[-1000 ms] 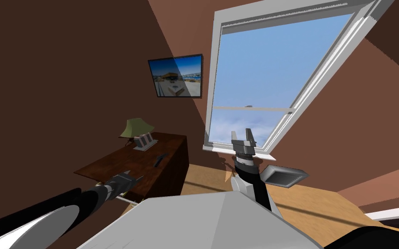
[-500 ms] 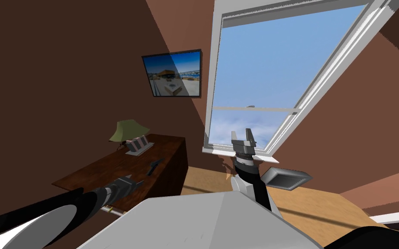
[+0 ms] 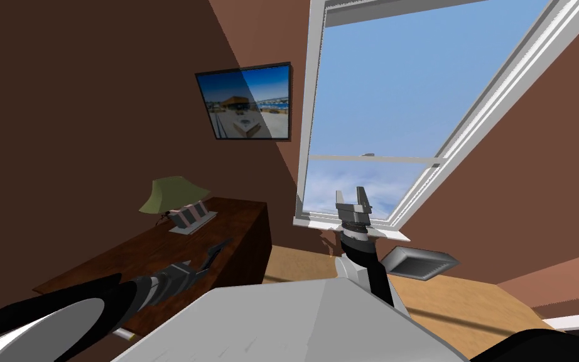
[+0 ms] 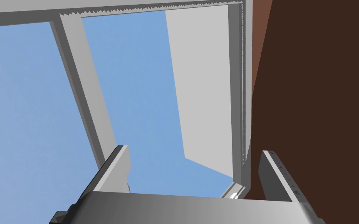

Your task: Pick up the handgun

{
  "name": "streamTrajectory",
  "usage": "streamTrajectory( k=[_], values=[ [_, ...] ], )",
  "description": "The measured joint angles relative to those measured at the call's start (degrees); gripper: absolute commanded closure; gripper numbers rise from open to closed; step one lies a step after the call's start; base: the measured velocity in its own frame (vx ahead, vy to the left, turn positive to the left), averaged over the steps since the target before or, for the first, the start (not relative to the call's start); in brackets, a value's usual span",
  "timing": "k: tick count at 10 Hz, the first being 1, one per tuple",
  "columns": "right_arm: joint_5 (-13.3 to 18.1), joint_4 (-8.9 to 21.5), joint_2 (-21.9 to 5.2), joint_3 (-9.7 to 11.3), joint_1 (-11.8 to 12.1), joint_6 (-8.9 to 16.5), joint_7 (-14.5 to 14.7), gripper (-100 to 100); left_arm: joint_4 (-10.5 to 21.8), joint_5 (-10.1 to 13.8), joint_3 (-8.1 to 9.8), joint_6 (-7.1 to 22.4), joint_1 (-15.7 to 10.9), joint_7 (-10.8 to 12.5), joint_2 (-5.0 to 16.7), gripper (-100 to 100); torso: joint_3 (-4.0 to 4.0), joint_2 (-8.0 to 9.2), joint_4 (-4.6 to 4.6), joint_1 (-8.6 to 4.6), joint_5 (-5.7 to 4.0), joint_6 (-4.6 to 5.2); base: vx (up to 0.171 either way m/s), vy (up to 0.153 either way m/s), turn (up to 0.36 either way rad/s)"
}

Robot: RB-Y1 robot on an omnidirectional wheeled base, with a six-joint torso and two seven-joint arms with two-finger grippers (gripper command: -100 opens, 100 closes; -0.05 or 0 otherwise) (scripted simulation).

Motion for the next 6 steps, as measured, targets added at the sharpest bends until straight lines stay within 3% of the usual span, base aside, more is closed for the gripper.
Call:
streamTrajectory(
  k=[2,4,5,6],
  values=[
    [0.0,0.0,0.0,0.0,0.0,0.0,0.0,0,0.1,1.1,0.12,3.2,-0.2,1.5,0.9,-100,-0.09,-0.15,-0.04,0.01,0.00,0.00,0.131,0.003,-0.029],
    [0.0,0.0,0.0,0.0,0.0,0.0,0.0,0,-0.1,2.0,0.35,5.9,-0.2,2.7,1.7,-100,0.00,0.02,-0.01,-0.03,-0.01,-0.01,0.055,-0.005,-0.006],
    [0.0,0.0,0.0,0.0,0.0,0.0,0.0,0,-0.1,2.1,0.38,6.2,-0.2,2.8,1.7,0,0.10,0.19,0.03,-0.02,0.00,-0.01,0.007,0.000,0.000],
    [0.0,0.0,0.0,0.0,0.0,0.0,0.0,0,-0.1,2.0,0.37,6.1,-0.2,2.8,1.7,-100,0.17,0.31,0.06,-0.02,0.00,-0.01,-0.008,-0.012,-0.101]
  ],
)
